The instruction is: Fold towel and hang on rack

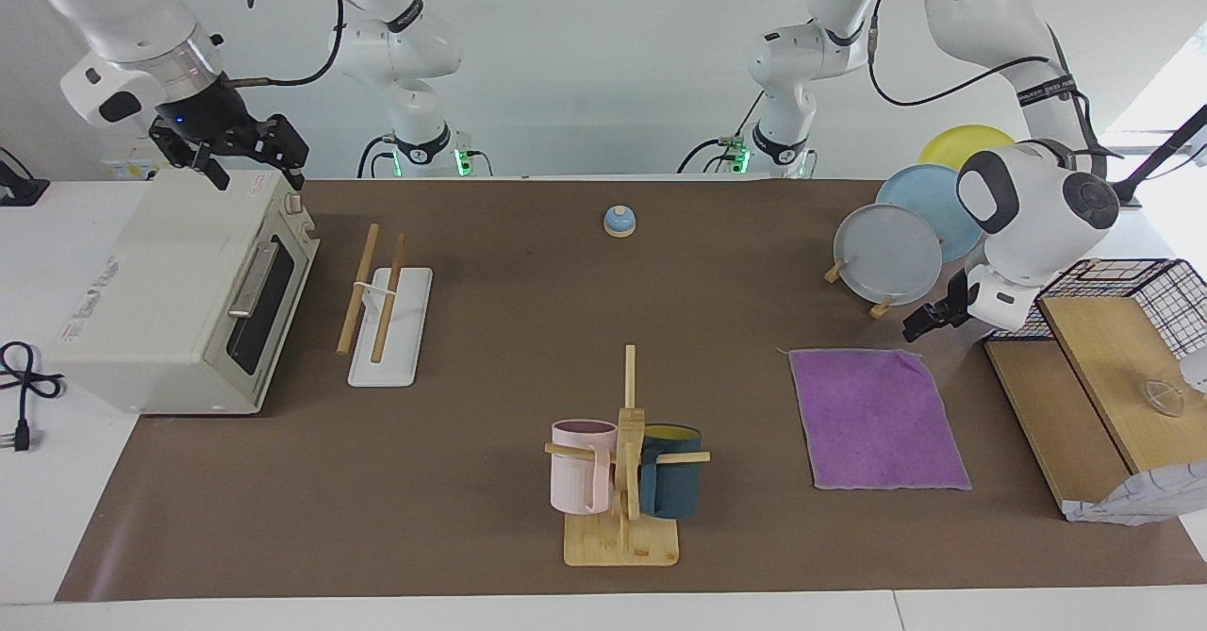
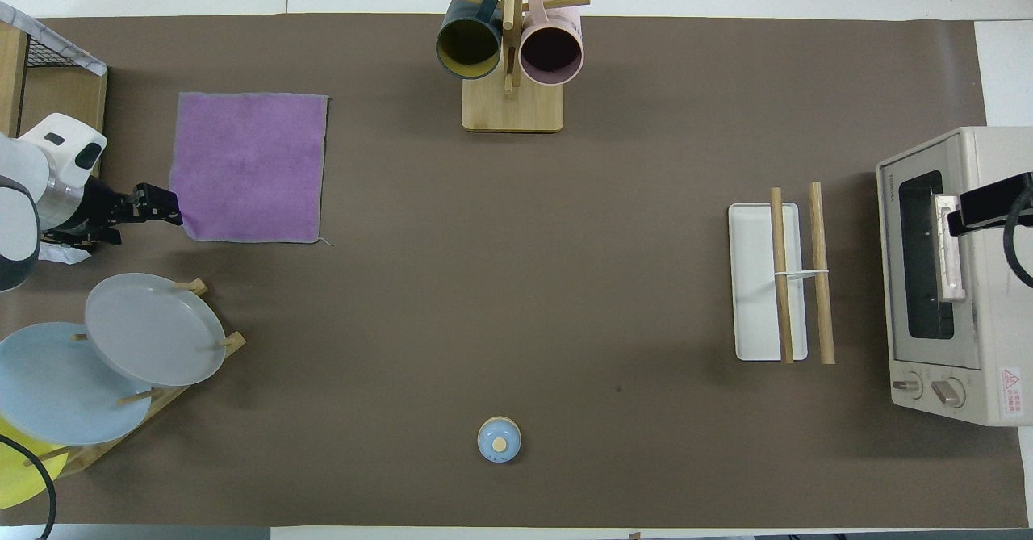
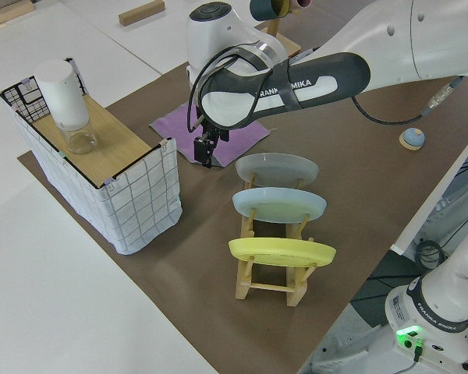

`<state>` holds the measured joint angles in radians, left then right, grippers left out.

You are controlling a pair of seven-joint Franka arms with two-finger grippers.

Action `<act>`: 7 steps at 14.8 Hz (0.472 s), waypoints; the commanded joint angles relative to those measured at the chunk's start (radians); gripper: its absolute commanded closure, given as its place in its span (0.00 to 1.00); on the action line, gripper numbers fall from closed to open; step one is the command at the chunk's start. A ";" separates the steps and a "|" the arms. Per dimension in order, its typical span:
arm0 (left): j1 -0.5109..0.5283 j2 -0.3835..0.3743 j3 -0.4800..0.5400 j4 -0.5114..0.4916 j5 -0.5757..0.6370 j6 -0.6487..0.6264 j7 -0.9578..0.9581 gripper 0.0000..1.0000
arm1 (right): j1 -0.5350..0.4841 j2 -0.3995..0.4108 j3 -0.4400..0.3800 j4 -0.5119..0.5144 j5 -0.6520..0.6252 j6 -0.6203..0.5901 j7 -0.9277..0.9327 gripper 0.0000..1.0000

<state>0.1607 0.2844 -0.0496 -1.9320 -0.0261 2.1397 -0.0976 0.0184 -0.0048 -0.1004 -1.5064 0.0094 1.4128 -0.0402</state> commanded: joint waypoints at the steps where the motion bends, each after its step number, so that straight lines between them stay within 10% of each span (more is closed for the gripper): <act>1: 0.003 0.038 -0.001 0.008 -0.034 0.052 0.012 0.12 | -0.011 -0.012 0.005 -0.012 0.015 -0.002 0.010 0.00; 7: 0.003 0.059 -0.001 0.011 -0.075 0.100 0.006 0.24 | -0.011 -0.012 0.005 -0.012 0.015 -0.002 0.010 0.00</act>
<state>0.1609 0.3382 -0.0501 -1.9308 -0.0845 2.2252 -0.0976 0.0184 -0.0048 -0.1004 -1.5064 0.0094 1.4128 -0.0402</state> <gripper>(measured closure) 0.189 0.000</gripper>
